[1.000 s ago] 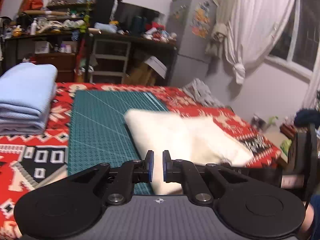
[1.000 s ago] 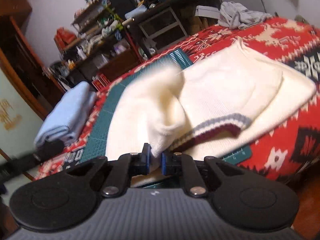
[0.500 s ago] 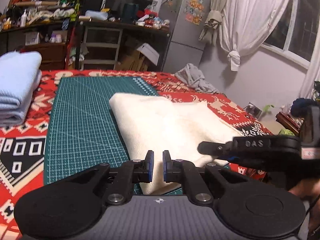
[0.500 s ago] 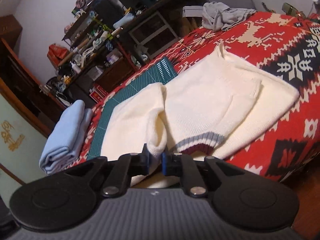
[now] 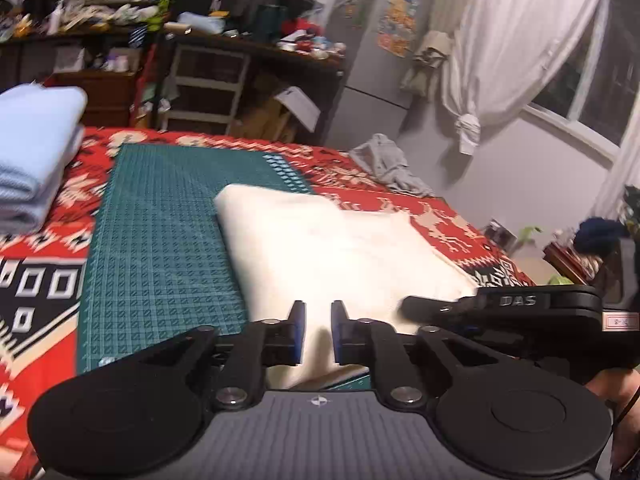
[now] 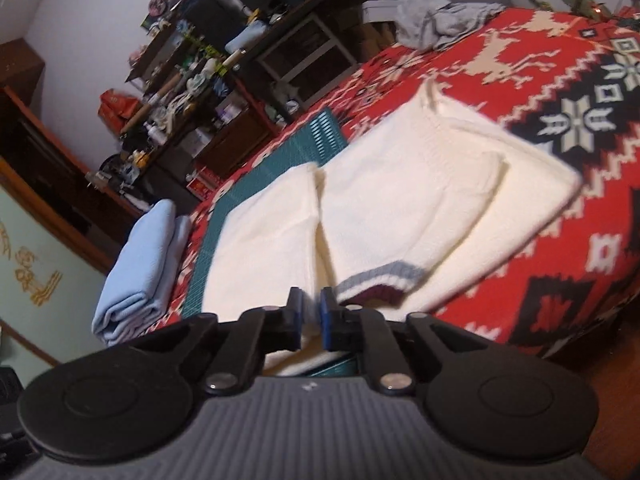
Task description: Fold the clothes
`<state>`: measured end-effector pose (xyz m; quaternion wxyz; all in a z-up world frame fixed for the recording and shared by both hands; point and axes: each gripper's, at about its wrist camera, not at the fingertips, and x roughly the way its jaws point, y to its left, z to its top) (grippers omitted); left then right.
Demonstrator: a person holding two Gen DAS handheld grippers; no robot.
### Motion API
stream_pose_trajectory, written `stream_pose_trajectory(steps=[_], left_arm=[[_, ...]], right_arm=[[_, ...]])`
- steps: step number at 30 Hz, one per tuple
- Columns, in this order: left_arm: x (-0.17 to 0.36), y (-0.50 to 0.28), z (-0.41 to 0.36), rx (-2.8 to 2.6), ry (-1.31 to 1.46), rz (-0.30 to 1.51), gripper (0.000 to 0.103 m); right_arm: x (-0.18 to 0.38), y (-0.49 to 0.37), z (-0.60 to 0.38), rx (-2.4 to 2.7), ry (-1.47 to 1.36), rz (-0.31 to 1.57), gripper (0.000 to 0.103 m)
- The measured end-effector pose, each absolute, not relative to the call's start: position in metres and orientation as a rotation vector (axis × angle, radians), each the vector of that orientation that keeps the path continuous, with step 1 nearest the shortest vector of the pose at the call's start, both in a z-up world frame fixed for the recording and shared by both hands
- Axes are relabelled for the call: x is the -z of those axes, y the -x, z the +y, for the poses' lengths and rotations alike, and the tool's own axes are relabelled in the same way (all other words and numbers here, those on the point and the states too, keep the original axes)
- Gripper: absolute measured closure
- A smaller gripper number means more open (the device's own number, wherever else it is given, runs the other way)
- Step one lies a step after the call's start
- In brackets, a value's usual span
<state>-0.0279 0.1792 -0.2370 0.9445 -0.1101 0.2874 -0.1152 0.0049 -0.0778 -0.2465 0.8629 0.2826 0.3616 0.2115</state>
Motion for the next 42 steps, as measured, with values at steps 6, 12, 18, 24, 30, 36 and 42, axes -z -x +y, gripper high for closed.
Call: stream_pose_trajectory(steps=[6,12,18,24,30,36,42], left_arm=[[0.253,0.023,0.177,0.196,0.161,0.636,0.087],[0.245,0.029,0.187,0.195,0.200,0.634,0.088],[0.227,0.008,0.203,0.171,0.285,0.602,0.067],[0.227,-0.045,0.219,0.132,0.338,0.648,0.056],[0.245,-0.098,0.240,0.120,0.484,0.728,0.056],[0.260,-0.116,0.251,0.130,0.578,0.744,0.072],[0.284,-0.108,0.283,0.166,0.807,0.702,0.080]], right_arm=[[0.247,-0.009,-0.075,-0.432,-0.534,0.772,0.095],[0.248,-0.006,-0.093,-0.444,-0.499,0.793,0.090],[0.218,-0.023,-0.104,-0.450,-0.446,0.703,0.087],[0.204,-0.075,-0.087,-0.493,-0.404,0.716,0.080],[0.214,-0.125,-0.063,-0.509,-0.409,0.781,0.076],[0.230,-0.155,-0.040,-0.513,-0.408,0.823,0.076],[0.234,-0.158,-0.026,-0.531,-0.388,0.801,0.092]])
